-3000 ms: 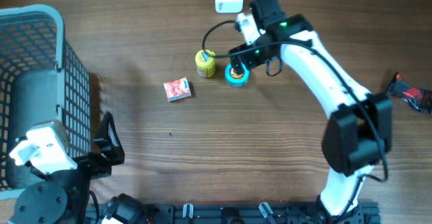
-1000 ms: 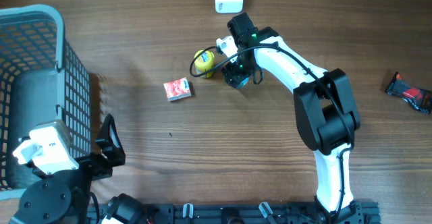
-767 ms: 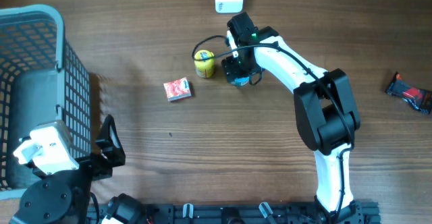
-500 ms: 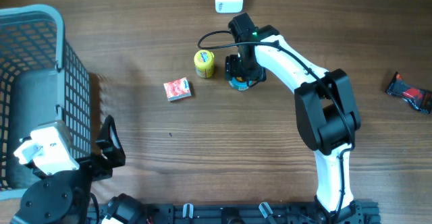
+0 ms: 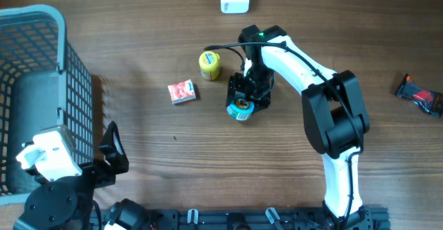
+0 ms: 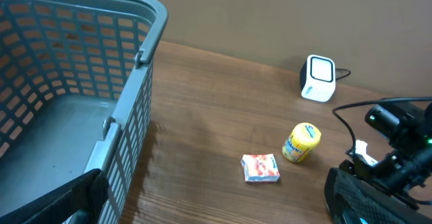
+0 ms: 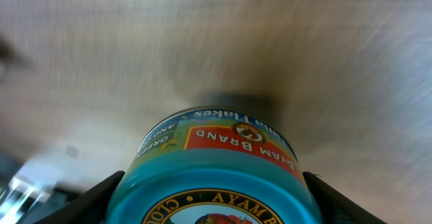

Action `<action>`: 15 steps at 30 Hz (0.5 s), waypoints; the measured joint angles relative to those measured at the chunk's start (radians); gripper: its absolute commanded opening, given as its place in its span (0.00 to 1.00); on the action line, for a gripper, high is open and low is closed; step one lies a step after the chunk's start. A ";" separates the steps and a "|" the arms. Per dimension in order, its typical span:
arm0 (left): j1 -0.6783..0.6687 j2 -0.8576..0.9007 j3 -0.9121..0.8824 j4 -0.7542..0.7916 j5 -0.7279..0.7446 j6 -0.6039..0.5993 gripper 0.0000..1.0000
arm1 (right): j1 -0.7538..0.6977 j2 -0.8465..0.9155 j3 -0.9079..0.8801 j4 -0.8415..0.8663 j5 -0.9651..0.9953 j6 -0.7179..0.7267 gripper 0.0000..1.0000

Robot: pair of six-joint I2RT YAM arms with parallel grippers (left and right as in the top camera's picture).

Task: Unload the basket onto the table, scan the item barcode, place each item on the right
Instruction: 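Grasp the teal tin with the right gripper and lift it, then hold the teal tin's label in front of the white scanner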

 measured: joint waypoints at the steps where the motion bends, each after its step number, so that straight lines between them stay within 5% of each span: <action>1: 0.000 0.000 0.000 -0.003 0.000 -0.001 1.00 | 0.000 0.000 0.000 -0.016 -0.020 -0.005 0.38; 15: 0.000 0.000 0.000 -0.020 0.000 -0.019 1.00 | 0.000 0.000 0.000 -0.108 -0.122 -0.022 0.36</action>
